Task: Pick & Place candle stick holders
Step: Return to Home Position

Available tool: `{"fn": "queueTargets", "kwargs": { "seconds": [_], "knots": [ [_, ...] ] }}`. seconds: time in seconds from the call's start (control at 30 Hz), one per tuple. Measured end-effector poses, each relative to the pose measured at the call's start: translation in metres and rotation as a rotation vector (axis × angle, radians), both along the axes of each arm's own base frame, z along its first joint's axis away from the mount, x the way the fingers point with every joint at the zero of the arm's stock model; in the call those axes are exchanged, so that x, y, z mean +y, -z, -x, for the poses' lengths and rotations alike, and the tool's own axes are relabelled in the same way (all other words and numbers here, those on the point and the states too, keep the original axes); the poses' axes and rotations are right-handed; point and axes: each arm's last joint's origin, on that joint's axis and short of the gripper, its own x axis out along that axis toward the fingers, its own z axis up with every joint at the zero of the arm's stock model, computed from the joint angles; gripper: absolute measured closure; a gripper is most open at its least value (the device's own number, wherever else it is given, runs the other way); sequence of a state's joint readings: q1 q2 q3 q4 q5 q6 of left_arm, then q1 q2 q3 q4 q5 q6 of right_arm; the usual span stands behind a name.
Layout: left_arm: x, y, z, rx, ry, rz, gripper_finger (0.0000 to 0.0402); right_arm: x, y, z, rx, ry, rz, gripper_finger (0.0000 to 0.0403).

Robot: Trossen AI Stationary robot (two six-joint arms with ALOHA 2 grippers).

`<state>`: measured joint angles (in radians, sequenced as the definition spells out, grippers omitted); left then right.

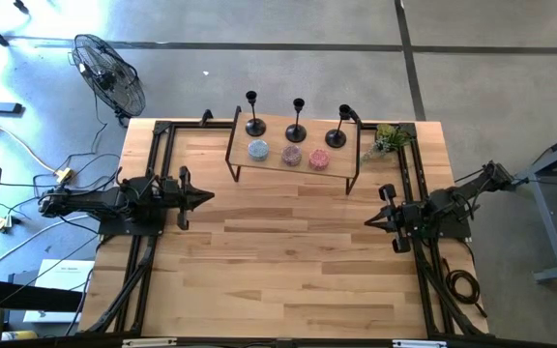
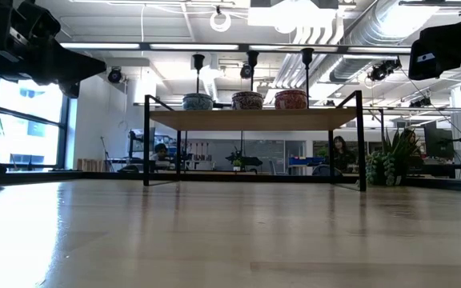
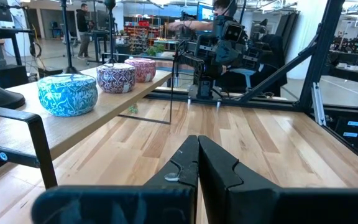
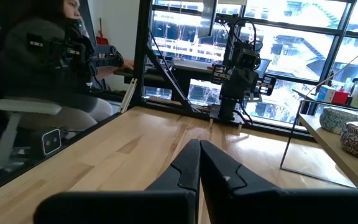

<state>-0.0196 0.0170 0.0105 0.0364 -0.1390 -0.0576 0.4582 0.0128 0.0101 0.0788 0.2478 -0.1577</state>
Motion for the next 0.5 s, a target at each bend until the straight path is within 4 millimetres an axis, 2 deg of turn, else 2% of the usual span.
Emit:
{"fn": "queueTargets", "kwargs": {
  "seconds": [0.5],
  "knots": [
    [0.0000,0.0000,0.0000,0.000,0.000,0.000,0.0401,0.0000,0.0000,0.0000,0.000,0.000,0.000,0.0394]
  ]
}}
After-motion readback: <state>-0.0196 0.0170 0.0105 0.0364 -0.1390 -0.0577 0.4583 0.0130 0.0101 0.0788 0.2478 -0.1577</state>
